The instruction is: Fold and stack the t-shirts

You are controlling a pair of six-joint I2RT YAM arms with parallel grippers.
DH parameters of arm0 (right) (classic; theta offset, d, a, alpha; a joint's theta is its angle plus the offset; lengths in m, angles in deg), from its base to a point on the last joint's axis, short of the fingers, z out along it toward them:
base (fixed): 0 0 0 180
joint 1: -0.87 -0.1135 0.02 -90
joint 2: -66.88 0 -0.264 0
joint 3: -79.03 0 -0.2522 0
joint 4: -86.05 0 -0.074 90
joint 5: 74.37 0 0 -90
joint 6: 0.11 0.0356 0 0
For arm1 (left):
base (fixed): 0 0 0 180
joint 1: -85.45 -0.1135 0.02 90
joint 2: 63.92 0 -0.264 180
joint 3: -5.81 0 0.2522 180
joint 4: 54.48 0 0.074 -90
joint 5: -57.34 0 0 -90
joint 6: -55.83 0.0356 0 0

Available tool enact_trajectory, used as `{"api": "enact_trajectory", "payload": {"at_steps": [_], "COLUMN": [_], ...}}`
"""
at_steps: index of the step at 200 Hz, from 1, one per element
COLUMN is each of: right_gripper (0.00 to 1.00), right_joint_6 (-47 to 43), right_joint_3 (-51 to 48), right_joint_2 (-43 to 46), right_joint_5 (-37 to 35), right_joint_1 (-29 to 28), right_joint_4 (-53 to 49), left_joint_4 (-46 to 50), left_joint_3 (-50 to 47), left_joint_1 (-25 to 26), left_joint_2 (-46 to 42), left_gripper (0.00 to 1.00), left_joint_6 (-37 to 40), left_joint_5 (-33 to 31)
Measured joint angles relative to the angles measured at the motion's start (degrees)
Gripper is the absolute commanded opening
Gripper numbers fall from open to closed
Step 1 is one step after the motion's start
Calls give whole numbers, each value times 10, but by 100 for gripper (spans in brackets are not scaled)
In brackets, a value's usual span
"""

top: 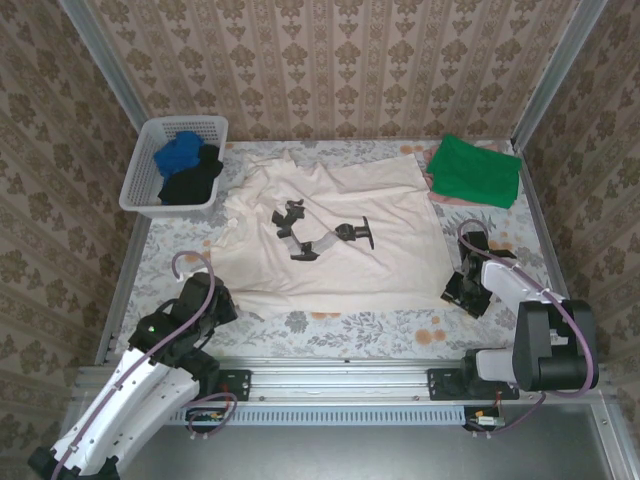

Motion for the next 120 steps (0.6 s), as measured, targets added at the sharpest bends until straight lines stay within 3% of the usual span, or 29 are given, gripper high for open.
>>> {"api": "enact_trajectory", "payload": {"at_steps": [37,78,120], "right_gripper": [26,2,0], "right_joint_6": [-5,-8,-5], "right_joint_3": [7,7,12], "right_joint_2": [-10,0,111], "right_joint_5": [-3,0,9], "right_joint_1": [0,0,-12], "right_joint_4": [-4,-2,-25], "left_joint_4": [-8,-12,-10], "left_joint_3": [0,1,25], "left_joint_1": [-7,-10,-11], "left_joint_2": [0,0,0], "left_gripper": [0,0,0], "left_joint_6": [9,17,23], "left_joint_5": [0,2,14]}}
